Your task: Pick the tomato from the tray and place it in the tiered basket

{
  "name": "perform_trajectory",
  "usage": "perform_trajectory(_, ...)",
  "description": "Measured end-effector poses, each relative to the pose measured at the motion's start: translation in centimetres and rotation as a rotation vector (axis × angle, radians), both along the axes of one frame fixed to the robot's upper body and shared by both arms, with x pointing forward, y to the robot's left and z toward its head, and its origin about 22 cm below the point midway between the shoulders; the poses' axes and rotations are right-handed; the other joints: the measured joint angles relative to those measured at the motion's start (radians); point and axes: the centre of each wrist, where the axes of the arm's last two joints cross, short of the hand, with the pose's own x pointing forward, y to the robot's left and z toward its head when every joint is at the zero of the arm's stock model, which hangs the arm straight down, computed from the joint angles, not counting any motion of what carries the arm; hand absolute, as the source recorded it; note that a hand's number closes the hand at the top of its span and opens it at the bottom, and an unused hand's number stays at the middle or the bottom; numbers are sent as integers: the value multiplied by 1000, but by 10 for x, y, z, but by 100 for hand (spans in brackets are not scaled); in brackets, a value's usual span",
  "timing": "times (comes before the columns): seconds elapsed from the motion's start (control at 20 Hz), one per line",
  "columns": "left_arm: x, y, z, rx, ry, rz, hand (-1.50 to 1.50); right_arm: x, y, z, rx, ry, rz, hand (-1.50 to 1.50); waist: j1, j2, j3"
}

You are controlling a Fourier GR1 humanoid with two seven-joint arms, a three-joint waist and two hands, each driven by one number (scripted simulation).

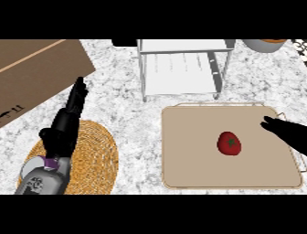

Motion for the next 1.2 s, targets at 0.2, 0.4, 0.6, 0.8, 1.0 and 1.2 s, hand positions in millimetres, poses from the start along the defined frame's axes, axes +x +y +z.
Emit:
perform_trajectory(0.2, -2, -2, -5, 1, -5, 1, 0, 4, -4, -7, -48, -11, -4, -150, 0, 0, 0)
perform_trajectory(0.4, 0, -4, -5, 2, -1, -1, 0, 11, -4, -14, -78, -24, 21, -150, 1, 0, 0)
perform_trajectory(0.6, -7, -5, -1, -1, -3, -7, 0, 11, 6, -20, -114, -69, 68, -150, 2, 0, 0)
perform_trajectory(0.8, -5, -8, -3, 3, -11, -1, 0, 15, 9, -31, -144, -102, 69, -150, 1, 0, 0)
perform_trajectory(1.0, -1, -5, -1, 0, -2, -4, 0, 19, 5, -44, -158, -117, 18, -150, 0, 0, 0)
perform_trajectory(1.2, -6, -7, 1, 0, -5, -3, 0, 26, -2, -55, -162, -110, -16, -150, 1, 0, 0)
